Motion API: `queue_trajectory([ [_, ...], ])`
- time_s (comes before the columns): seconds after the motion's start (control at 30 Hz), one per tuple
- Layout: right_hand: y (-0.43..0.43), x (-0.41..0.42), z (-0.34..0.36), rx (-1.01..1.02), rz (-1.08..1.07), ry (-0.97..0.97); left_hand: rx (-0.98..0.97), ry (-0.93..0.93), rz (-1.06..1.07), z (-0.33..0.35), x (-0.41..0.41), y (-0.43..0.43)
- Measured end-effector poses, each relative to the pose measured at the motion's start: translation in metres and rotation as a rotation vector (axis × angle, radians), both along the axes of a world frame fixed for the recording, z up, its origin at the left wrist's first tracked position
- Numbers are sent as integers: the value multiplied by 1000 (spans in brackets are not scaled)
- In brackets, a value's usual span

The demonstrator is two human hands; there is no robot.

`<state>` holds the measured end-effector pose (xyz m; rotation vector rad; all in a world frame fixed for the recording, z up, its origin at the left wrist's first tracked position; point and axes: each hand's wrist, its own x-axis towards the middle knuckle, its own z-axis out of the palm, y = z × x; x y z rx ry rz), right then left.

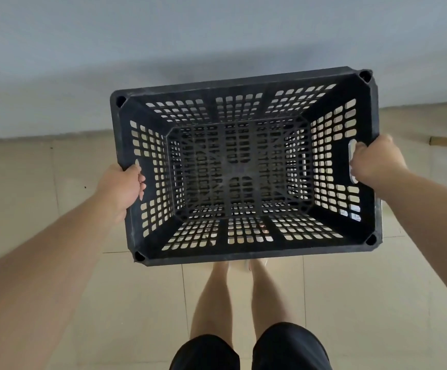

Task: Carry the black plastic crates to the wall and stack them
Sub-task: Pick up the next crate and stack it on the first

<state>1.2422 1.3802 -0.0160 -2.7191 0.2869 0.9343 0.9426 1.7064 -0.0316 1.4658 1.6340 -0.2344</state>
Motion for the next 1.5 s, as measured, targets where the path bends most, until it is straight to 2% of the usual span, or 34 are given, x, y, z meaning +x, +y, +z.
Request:
queue_trajectory([
  [0.17,2,-7,6,72,-70,0,39,-4,21,-1,-6,-5],
  [0.5,6,-21,6,45,-70,-114,150,-7,-23,-1,8,0],
  [0.8,9,-15,17,57,-84,36,98,62,-61,6,11,5],
  [0.93,5,-36,38,-32,103,8,69,160,-68,33,13,-3],
  [1.0,2,-55,57,-6,191,1,229,228,-258,60,14,-23],
  [1.07,-1,-76,78,42,218,32,382,189,-545,90,15,-53],
  [1.13,-7,-96,101,58,258,76,372,133,-712,123,18,-88],
  [1.27,-21,-131,161,26,360,114,297,140,-927,184,28,-145],
  [1.5,-44,-168,274,74,348,48,340,73,-1222,282,54,-189],
])
